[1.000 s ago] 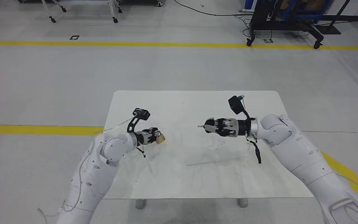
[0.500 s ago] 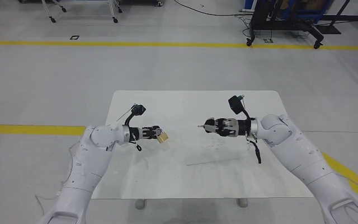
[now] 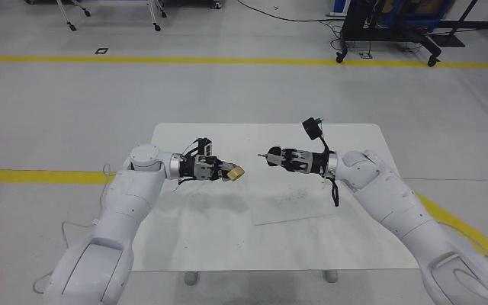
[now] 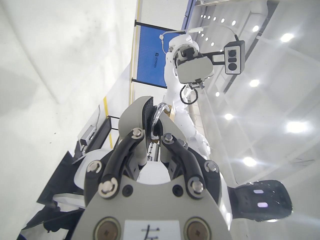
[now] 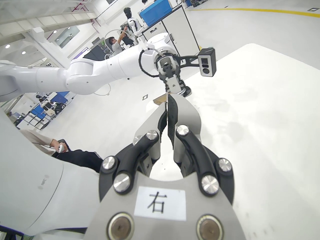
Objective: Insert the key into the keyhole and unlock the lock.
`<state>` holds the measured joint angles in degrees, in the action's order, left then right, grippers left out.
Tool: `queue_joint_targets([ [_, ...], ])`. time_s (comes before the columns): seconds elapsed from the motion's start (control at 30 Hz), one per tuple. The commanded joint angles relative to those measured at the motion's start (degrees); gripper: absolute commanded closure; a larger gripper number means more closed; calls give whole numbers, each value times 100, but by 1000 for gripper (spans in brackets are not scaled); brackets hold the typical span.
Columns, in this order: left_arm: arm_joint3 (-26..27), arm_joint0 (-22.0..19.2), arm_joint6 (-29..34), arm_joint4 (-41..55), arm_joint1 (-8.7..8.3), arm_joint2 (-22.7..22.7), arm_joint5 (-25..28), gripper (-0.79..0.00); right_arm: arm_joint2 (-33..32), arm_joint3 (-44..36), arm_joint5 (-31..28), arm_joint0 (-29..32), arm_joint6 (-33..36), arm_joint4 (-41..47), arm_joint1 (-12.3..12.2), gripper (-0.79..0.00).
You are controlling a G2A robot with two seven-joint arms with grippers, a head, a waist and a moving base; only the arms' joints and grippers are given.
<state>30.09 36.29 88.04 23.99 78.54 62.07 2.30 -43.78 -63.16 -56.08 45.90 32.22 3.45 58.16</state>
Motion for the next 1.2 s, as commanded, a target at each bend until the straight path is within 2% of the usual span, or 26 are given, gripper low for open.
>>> queue_joint_targets([
  [0.0, 25, 14, -9, -15, -6, 6, 1, 0, -5, -9, -7, 6, 0, -2, -3, 0],
  [0.13, 25, 14, -9, -15, -6, 6, 1, 0, -5, -9, -7, 6, 0, -2, -3, 0],
  [0.23, 125, 190, -131, 177, 1, 41, -133, 0, -7, -18, 41, 15, -23, -9, -1, 0],
  [0.33, 309, 314, -141, 397, 49, 1, -196, 0, 78, -255, 674, 15, -235, -257, 81, 0],
  [0.37, 367, 342, -154, 464, 79, -39, -212, 0, 113, -265, 690, 28, -336, -201, 119, 0],
  [0.57, 316, 337, -336, 724, 216, -218, -264, 0, 296, 149, 264, -15, -623, 135, 335, 0],
  [0.87, 8, 202, -403, 893, 269, -243, -152, 0, 608, 539, -192, -158, -330, 466, 595, 0],
  [1.03, -110, 155, -494, 910, 260, -214, -62, 0, 520, 487, -192, -122, -122, 766, 612, 0],
  [1.17, -154, 97, -680, 717, 189, -158, 83, 0, 324, 349, -192, -2, -78, 847, 565, 0],
])
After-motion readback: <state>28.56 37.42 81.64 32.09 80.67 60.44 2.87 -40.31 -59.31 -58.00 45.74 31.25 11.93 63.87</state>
